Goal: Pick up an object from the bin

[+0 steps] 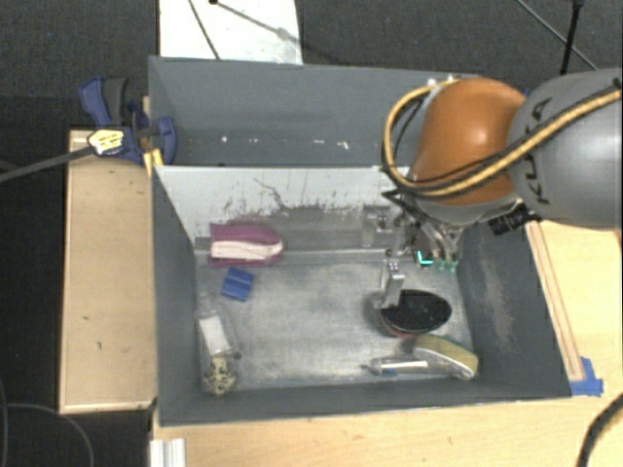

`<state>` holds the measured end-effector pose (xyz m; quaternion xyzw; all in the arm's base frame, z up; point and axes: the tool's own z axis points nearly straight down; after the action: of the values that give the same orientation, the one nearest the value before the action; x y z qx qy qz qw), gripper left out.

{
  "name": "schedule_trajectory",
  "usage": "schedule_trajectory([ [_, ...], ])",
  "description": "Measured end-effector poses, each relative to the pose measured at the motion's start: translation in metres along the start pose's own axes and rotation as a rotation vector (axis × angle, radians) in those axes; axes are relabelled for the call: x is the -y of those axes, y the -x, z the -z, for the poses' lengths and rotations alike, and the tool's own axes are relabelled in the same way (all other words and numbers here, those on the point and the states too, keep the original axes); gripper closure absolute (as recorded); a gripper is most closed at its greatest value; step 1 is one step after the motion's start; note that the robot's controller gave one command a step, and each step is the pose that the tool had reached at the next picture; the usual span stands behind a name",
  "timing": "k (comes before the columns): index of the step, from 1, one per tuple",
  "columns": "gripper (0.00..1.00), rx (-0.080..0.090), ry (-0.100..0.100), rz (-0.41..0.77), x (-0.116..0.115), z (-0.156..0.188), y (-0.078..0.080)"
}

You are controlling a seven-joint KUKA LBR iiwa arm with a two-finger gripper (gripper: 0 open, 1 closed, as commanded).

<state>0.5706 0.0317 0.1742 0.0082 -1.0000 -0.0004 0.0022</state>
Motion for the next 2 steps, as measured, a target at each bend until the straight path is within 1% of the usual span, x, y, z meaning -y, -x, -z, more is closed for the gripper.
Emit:
schedule_trajectory([
  [1,0.0,0.0,-0.001,0.157,0.057,-0.107,-0.017],
  [2,0.0,0.01,-0.003,0.216,0.144,-0.096,-0.044],
])
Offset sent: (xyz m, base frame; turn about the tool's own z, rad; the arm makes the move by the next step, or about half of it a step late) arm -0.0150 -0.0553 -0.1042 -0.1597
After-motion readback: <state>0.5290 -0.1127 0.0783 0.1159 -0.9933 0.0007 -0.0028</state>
